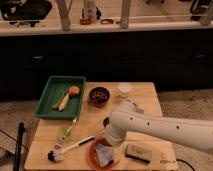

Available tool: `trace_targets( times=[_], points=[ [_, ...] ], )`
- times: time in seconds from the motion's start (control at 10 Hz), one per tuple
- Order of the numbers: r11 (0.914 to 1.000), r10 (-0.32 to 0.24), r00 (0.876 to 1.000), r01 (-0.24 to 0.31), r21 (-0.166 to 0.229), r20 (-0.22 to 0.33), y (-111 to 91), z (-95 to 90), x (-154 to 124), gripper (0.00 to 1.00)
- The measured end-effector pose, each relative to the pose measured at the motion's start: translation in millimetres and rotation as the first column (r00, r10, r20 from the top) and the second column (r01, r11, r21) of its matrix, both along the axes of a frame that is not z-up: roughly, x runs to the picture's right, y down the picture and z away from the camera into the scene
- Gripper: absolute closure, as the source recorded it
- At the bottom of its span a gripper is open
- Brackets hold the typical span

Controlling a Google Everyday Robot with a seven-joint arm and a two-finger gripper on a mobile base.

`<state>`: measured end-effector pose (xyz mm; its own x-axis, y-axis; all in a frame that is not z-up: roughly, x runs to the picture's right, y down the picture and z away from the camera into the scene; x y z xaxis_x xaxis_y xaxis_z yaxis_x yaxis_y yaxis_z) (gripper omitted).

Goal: Place towel in red bowl

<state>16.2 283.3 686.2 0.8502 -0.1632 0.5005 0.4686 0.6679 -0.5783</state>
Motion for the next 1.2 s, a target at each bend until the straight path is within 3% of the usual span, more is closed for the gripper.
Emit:
trace_targets(
  times=[1.2],
  points=[
    [0.9993,-0.032,0.998,0.033,-0.018,0.058,-13,-3.9,18,0.2]
  ],
)
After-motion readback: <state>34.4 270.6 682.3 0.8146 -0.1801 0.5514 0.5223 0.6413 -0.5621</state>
